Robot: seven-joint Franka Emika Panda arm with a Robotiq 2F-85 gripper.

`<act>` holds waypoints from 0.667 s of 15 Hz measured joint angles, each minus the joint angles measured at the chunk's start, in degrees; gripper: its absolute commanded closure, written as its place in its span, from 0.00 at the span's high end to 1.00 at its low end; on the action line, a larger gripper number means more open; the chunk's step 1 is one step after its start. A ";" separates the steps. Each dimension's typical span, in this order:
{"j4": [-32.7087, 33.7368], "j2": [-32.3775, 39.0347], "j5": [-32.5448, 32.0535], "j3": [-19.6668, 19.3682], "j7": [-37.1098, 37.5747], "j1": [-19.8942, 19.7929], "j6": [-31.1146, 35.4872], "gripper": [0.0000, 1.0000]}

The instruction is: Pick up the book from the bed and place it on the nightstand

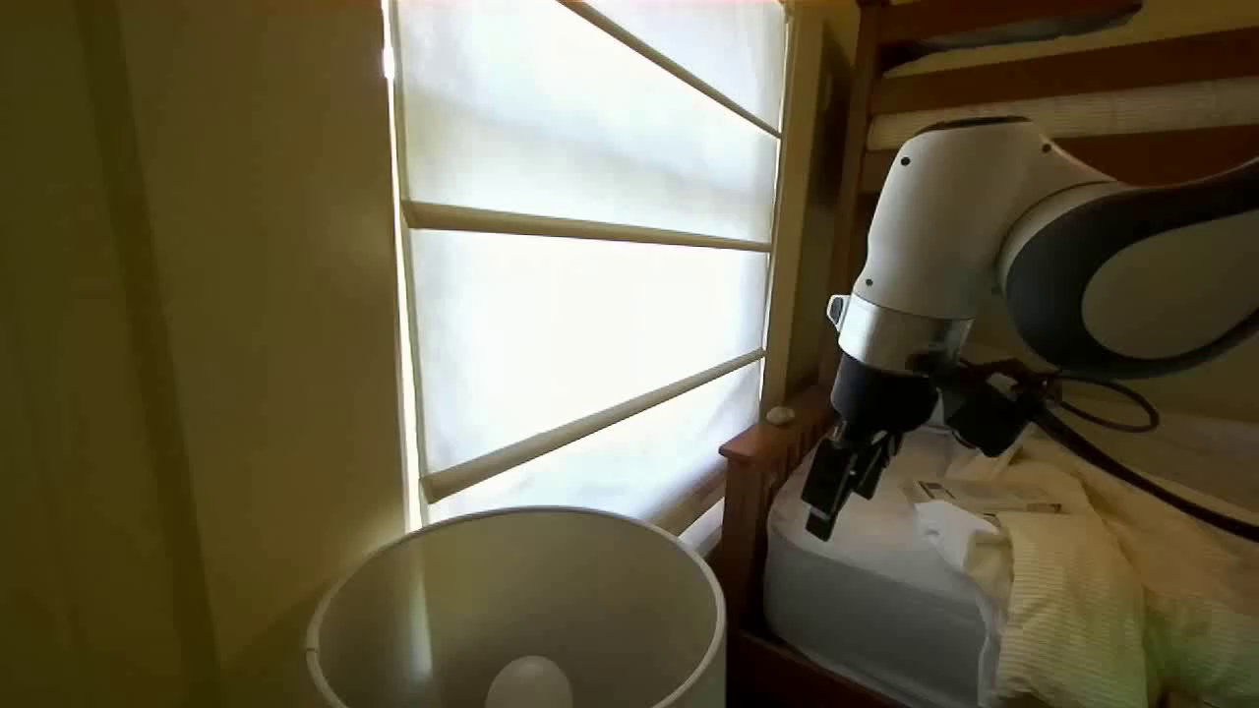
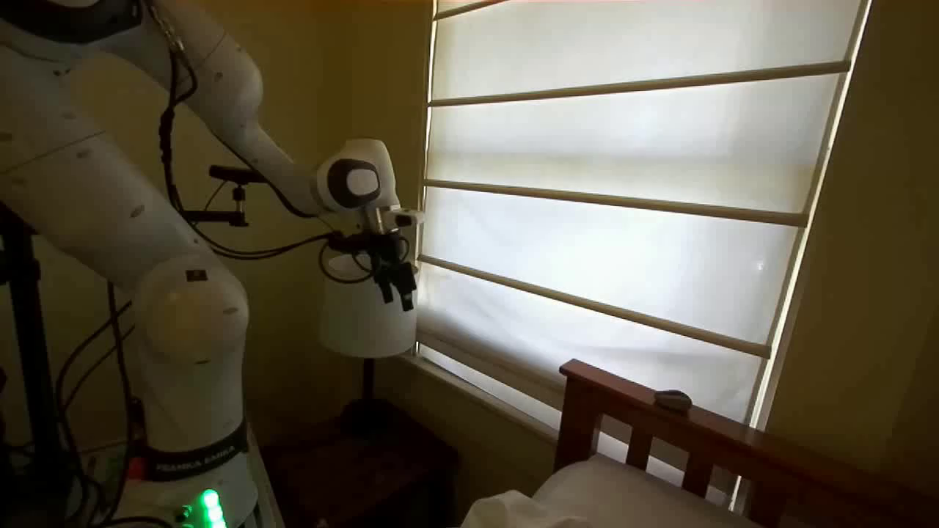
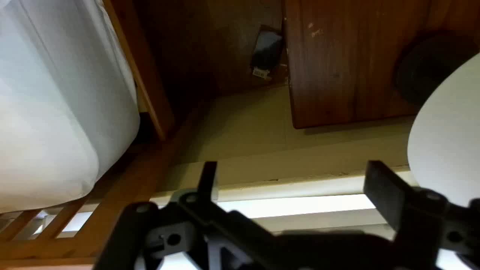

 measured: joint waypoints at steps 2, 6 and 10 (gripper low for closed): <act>0.00 0.00 0.00 0.00 0.00 0.00 0.00 1.00; 0.00 0.00 0.00 0.00 0.00 0.00 0.00 1.00; 0.03 0.00 -0.08 -0.21 0.65 -0.14 0.00 1.00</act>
